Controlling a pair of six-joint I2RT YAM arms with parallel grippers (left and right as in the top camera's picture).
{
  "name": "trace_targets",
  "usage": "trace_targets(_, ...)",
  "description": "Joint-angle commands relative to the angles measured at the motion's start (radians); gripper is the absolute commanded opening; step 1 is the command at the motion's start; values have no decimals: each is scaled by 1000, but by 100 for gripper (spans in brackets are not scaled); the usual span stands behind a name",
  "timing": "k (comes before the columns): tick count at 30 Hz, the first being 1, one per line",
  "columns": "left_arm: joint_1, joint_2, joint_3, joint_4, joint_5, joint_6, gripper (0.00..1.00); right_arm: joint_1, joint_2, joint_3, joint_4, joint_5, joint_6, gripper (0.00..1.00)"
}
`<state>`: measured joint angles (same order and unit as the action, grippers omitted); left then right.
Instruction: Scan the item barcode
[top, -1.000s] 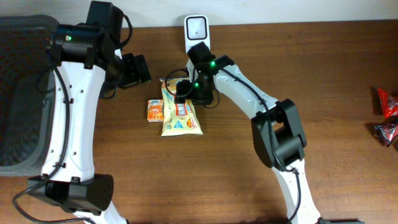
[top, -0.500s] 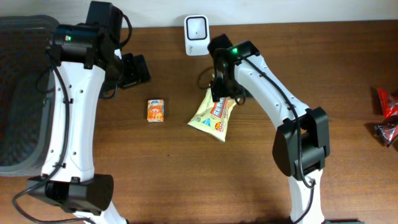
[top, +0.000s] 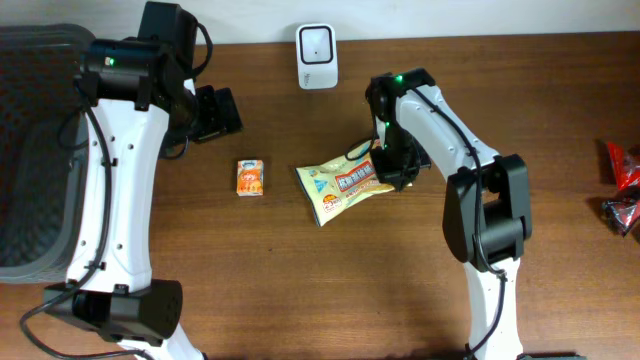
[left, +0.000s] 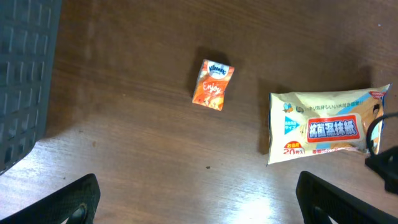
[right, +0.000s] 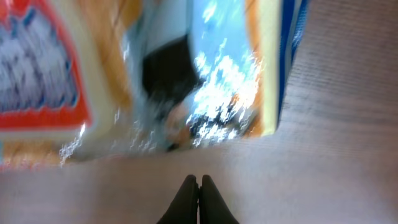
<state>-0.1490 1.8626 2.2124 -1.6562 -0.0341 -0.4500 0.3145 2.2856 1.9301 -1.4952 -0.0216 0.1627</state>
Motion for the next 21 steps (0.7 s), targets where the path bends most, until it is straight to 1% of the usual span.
trace_targets(1,2,-11,7,1,-4,-5,99,60,-122,0,-4,-35,34,4)
trace_targets(2,2,-11,7,1,-4,-5,99,68,-155,0,61,-34,34,4)
trace_targets(4,2,-11,7,1,-4,-5,99,59,-154,-1,182,-8,33,4)
trace_targets(7,2,-11,7,1,-4,-5,99,48,-121,-29,235,3,33,4)
trace_targets(10,2,-11,7,1,-4,-5,99,52,-107,-174,334,-5,44,4)
trace_targets(11,2,-11,7,1,-4,-5,99,51,-106,-268,412,-5,56,4)
trace_targets(12,2,-11,7,1,-4,-5,99,52,-106,-315,449,-9,57,4)
trace_targets(13,2,-11,7,1,-4,-6,99,52,-106,-348,457,-32,64,4)
trace_targets(15,2,-11,7,1,-4,-5,99,52,-117,-342,396,-114,83,4)
trace_targets(18,2,-11,7,1,-4,-5,99,52,-201,-242,274,-156,87,4)
trace_targets(21,2,-11,7,1,-4,-5,99,52,-245,-156,280,-162,87,4)
